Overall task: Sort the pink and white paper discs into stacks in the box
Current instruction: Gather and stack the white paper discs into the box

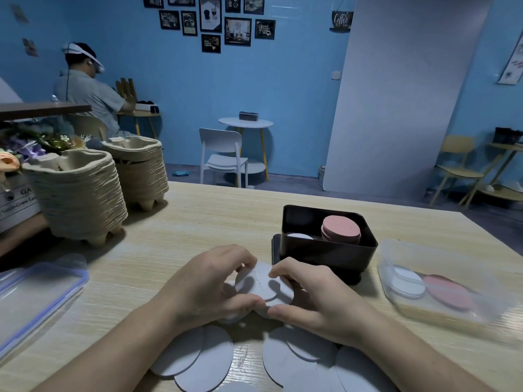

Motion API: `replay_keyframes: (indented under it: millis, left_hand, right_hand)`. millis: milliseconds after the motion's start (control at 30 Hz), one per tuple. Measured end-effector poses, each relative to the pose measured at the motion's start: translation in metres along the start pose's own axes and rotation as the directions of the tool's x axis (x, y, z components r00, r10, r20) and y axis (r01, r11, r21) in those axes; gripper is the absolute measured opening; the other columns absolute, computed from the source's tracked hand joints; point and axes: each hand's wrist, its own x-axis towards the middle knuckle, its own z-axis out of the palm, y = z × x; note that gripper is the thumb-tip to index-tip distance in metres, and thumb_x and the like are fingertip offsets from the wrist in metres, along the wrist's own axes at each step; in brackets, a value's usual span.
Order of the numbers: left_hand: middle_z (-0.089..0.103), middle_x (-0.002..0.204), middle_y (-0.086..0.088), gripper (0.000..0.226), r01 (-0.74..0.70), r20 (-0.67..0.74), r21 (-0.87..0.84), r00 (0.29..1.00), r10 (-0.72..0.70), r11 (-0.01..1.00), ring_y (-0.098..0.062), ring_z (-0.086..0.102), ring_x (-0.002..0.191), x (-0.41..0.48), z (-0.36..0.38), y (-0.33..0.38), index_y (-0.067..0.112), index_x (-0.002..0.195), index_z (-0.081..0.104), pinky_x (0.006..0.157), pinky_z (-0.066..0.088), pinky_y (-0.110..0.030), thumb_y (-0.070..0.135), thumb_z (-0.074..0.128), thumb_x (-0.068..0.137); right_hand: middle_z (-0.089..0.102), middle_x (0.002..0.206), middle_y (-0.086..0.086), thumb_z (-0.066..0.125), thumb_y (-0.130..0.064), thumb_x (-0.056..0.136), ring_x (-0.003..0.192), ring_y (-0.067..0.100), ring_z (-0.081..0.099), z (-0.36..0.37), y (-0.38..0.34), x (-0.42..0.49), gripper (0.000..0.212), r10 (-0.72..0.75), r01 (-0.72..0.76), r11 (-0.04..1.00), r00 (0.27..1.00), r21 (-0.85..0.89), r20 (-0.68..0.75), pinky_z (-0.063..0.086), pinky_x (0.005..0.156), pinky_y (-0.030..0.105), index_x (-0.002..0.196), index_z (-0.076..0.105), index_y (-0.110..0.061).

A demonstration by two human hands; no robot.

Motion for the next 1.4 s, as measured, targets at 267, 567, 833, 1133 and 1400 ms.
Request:
replay_keyframes:
  millis: [267, 567, 833, 1133, 1400]
  left_hand:
    - [0.063, 0.100, 0.014, 0.059, -0.043, 0.008, -0.041, 0.999, 0.043, 0.998, -0.009, 0.061, 0.089, 0.0024, 0.0060, 0.0036, 0.021, 0.110, 0.063, 0.074, 0.057, -0.036, 0.072, 0.072, 0.081]
    - [0.073, 0.110, 0.012, 0.047, 0.054, 0.044, -0.280, 0.998, -0.043, 0.958, -0.011, 0.068, 0.098, -0.0004, 0.0010, -0.0001, 0.024, 0.110, 0.070, 0.083, 0.056, -0.032, 0.052, 0.088, 0.078]
    - [0.071, 0.121, 0.012, 0.036, 0.013, 0.037, -0.260, 0.999, -0.003, 0.965, -0.007, 0.068, 0.112, -0.0002, 0.0034, 0.0006, 0.021, 0.097, 0.075, 0.087, 0.056, -0.027, 0.052, 0.086, 0.081]
    - [0.071, 0.120, 0.011, 0.035, 0.016, 0.041, -0.318, 0.999, -0.003, 0.948, -0.010, 0.067, 0.114, 0.0003, 0.0020, 0.0014, 0.023, 0.100, 0.075, 0.088, 0.056, -0.033, 0.045, 0.092, 0.078]
    - [0.070, 0.123, 0.011, 0.048, -0.033, 0.025, -0.256, 0.999, 0.040, 0.966, -0.010, 0.067, 0.110, 0.0006, 0.0028, -0.0012, 0.023, 0.103, 0.074, 0.085, 0.056, -0.027, 0.052, 0.094, 0.071]
  right_hand:
    - [0.063, 0.090, -0.002, 0.073, -0.061, 0.088, 0.081, 0.017, 0.057, 0.0036, -0.0013, 0.0016, 0.048, 0.022, -0.022, 1.000, 1.000, 0.018, 0.011, 0.052, 0.073, 0.038, 0.121, 0.049, -0.037]
    - [0.068, 0.112, -0.008, 0.072, -0.055, 0.091, 0.098, 0.012, 0.063, 0.0032, 0.0022, 0.0029, 0.036, -0.065, 0.065, 0.998, 0.997, 0.010, -0.047, 0.052, 0.082, 0.035, 0.111, 0.057, -0.030]
    - [0.067, 0.134, -0.003, 0.080, -0.046, 0.089, 0.140, -0.002, 0.048, 0.0051, 0.0047, 0.0047, 0.031, -0.122, 0.125, 0.992, 0.988, 0.030, -0.097, 0.050, 0.101, 0.025, 0.102, 0.059, -0.029]
    - [0.063, 0.142, 0.001, 0.081, -0.047, 0.087, 0.141, 0.002, 0.048, 0.0051, 0.0048, 0.0055, 0.031, -0.151, 0.157, 0.986, 0.984, 0.051, -0.098, 0.048, 0.104, 0.024, 0.101, 0.063, -0.027]
    - [0.069, 0.132, 0.003, 0.085, -0.050, 0.077, 0.129, 0.003, 0.060, 0.0057, 0.0061, 0.0091, 0.043, -0.212, 0.220, 0.974, 0.965, 0.043, -0.154, 0.052, 0.099, 0.021, 0.097, 0.066, -0.017]
